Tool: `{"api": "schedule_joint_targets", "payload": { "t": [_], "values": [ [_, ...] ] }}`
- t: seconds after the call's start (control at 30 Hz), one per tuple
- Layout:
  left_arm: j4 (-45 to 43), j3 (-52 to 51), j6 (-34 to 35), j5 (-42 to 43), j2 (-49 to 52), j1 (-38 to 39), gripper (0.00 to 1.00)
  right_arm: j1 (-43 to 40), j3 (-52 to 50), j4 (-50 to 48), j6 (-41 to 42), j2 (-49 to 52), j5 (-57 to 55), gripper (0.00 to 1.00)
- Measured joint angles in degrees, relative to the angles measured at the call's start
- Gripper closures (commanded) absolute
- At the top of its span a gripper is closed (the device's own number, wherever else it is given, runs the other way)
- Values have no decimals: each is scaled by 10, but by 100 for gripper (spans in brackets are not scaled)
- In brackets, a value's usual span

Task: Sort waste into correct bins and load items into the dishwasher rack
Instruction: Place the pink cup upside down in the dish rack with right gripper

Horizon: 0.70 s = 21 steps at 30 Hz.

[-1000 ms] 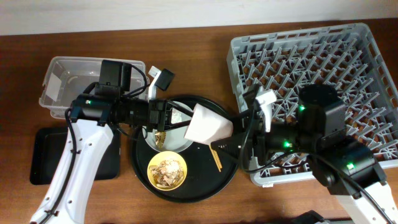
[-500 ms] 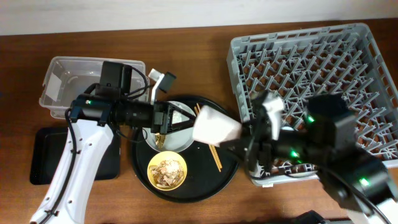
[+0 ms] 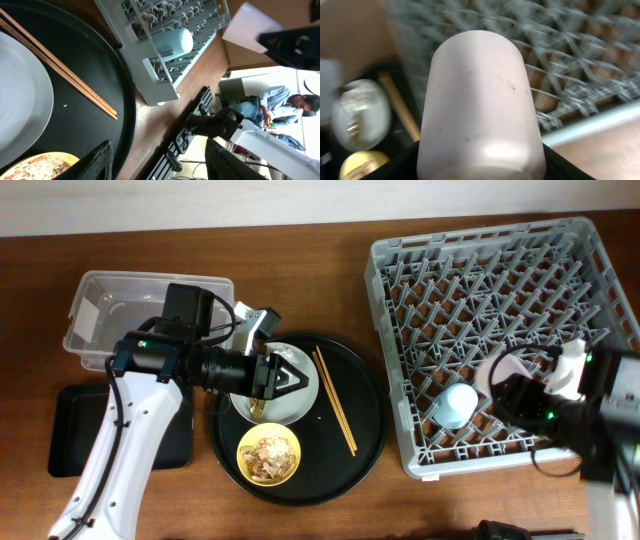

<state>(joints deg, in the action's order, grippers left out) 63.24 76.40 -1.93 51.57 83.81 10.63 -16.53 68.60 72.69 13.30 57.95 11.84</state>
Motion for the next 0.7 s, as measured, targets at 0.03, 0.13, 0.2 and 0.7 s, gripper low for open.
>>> {"api": "schedule_joint_targets", "payload": {
  "t": [0.03, 0.13, 0.2, 0.7],
  "values": [
    [0, 0, 0, 0, 0, 0, 42, -11, 0, 4, 0, 21, -8, 35],
    [0, 0, 0, -2, 0, 0, 41, -15, 1, 10, -5, 111, -24, 35],
    [0, 0, 0, -3, 0, 0, 41, -8, 1, 9, -10, 147, -31, 34],
    [15, 0, 0, -40, 0, 6, 41, 12, 11, -10, -16, 205, -31, 12]
  ]
}}
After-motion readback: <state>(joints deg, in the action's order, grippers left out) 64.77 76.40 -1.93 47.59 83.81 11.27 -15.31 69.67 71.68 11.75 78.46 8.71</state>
